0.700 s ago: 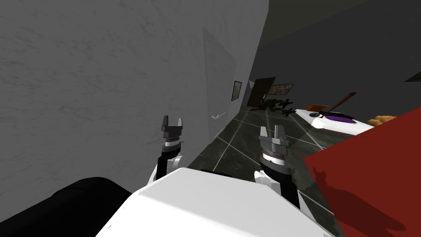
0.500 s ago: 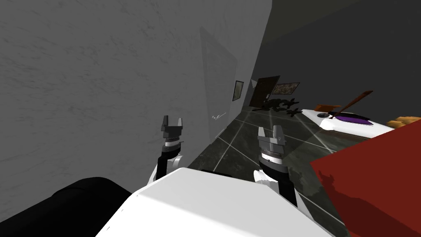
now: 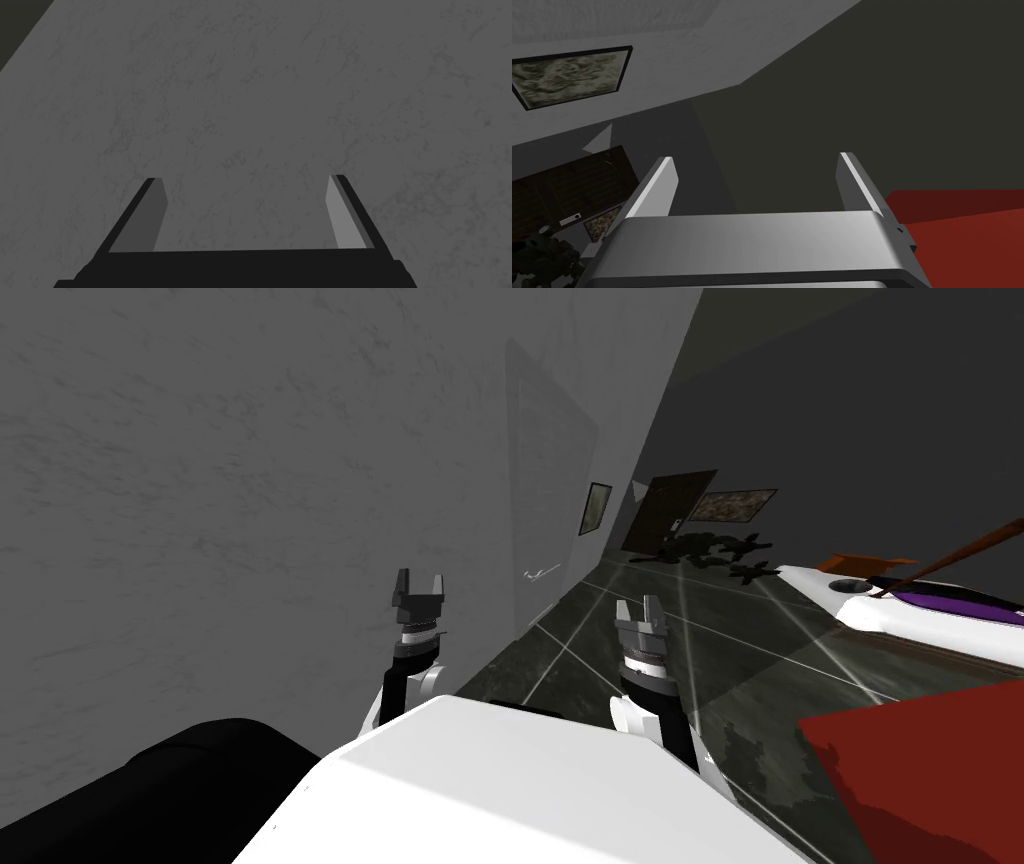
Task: Pull the door open
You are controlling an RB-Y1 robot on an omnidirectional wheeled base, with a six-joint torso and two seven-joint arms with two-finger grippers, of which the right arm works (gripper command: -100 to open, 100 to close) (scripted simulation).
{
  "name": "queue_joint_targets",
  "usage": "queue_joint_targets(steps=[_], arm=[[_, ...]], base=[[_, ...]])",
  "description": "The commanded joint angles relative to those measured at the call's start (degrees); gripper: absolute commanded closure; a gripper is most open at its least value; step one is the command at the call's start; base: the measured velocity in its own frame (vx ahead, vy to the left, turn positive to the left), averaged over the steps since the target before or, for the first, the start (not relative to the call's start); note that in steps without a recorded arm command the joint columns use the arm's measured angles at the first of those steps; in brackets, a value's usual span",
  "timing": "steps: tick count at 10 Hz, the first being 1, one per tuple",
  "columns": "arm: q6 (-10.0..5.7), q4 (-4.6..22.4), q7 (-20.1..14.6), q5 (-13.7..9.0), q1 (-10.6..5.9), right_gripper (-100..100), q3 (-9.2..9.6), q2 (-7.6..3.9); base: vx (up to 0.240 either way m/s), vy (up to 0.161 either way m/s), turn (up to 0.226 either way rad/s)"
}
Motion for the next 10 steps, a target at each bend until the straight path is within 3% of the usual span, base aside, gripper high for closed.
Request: queue_joint_targets(steps=[1,3,4,7,8,10], arm=[[-0.21,2.5,-0.3,0.0,-1.11,-100,-0.04,-0.46],[-0.4,5.7,-0.6,0.0,-2.75,-100,-0.01,-0.97],[-0.4,6.0,-0.6,0.0,-2.75,-100,-0.01,-0.97],[-0.72,11.1,-1.2,0.1,-5.52,-100,0.05,-1.82],[-0.72,11.8,-1.2,0.1,-5.52,-100,0.05,-1.82],[-0.95,15.9,-1.5,0.1,-7.5,-100,0.09,-2.41]], base=[[0.068,-0.067,0.185],[0.063,-0.069,0.179],[0.049,-0.056,0.061],[0.048,-0.058,0.178],[0.065,-0.065,0.053],[0.063,-0.067,0.154]])
